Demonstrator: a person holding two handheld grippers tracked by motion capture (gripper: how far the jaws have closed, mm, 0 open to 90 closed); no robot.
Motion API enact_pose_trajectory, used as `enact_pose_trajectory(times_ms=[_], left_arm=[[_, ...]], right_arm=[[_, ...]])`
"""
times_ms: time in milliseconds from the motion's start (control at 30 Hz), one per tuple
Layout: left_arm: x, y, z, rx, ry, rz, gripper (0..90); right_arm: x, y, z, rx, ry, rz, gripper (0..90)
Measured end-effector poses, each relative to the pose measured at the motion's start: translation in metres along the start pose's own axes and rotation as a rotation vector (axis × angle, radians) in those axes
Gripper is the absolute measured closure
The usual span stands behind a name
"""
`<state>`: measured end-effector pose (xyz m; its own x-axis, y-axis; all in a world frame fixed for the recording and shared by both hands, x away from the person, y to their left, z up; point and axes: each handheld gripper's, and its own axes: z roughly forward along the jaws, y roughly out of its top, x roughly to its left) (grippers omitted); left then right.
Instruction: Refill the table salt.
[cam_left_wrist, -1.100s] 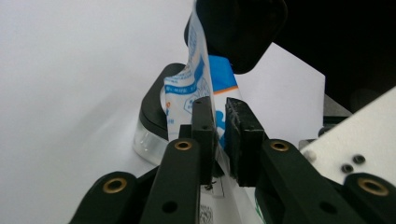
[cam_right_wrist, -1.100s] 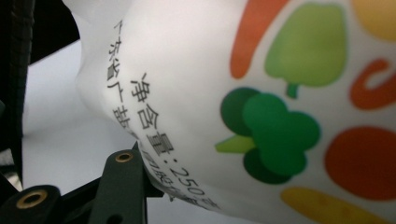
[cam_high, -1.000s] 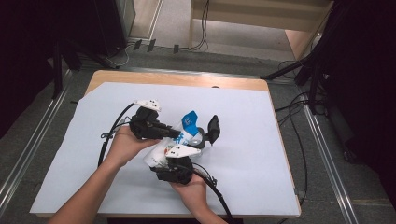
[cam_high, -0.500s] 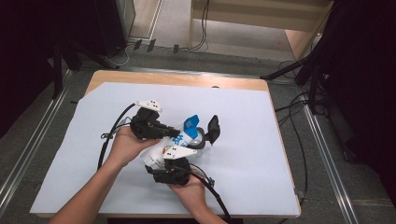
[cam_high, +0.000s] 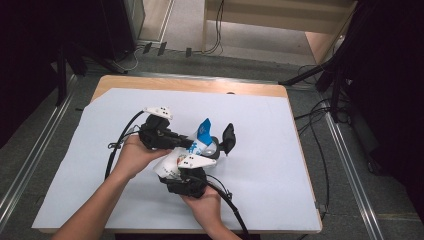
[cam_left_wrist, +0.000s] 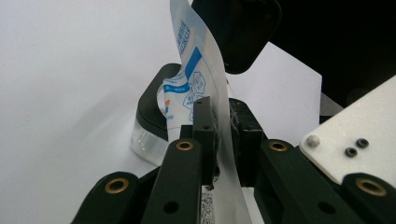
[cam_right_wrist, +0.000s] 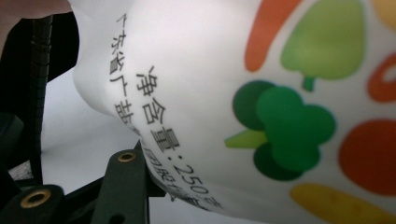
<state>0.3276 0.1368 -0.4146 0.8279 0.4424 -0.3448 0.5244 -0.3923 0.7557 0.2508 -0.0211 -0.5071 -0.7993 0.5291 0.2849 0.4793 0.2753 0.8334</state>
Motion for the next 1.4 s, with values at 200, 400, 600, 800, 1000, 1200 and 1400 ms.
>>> enact_pose_trajectory(times_ms=[200, 400, 600, 800, 1000, 1200, 1400], left_arm=[[0.0, 0.0, 0.002, 0.024, 0.011, 0.002, 87.7], [-0.001, 0.001, 0.004, 0.019, 0.021, 0.0, 89.4], [-0.001, 0.002, 0.005, 0.004, 0.017, -0.009, 89.2], [-0.002, 0.004, 0.007, 0.006, 0.011, -0.01, 88.6], [-0.002, 0.007, 0.007, 0.008, 0.013, -0.011, 88.6], [-0.002, 0.01, 0.008, 0.006, 0.018, -0.006, 88.8], [-0.001, 0.011, 0.008, 0.005, 0.021, -0.011, 88.9]], right_arm=[[0.001, 0.0, 0.002, 0.003, 0.006, 0.005, 51.8], [0.005, 0.001, 0.003, 0.008, 0.024, -0.021, 49.3], [0.004, 0.004, 0.002, 0.007, 0.021, -0.023, 50.1], [0.003, 0.005, 0.0, -0.011, 0.038, 0.027, 52.9], [0.002, 0.007, 0.0, -0.019, 0.061, 0.049, 52.0], [0.002, 0.01, -0.002, -0.017, 0.076, 0.057, 50.4], [0.001, 0.012, -0.002, -0.009, 0.08, 0.061, 49.8]])
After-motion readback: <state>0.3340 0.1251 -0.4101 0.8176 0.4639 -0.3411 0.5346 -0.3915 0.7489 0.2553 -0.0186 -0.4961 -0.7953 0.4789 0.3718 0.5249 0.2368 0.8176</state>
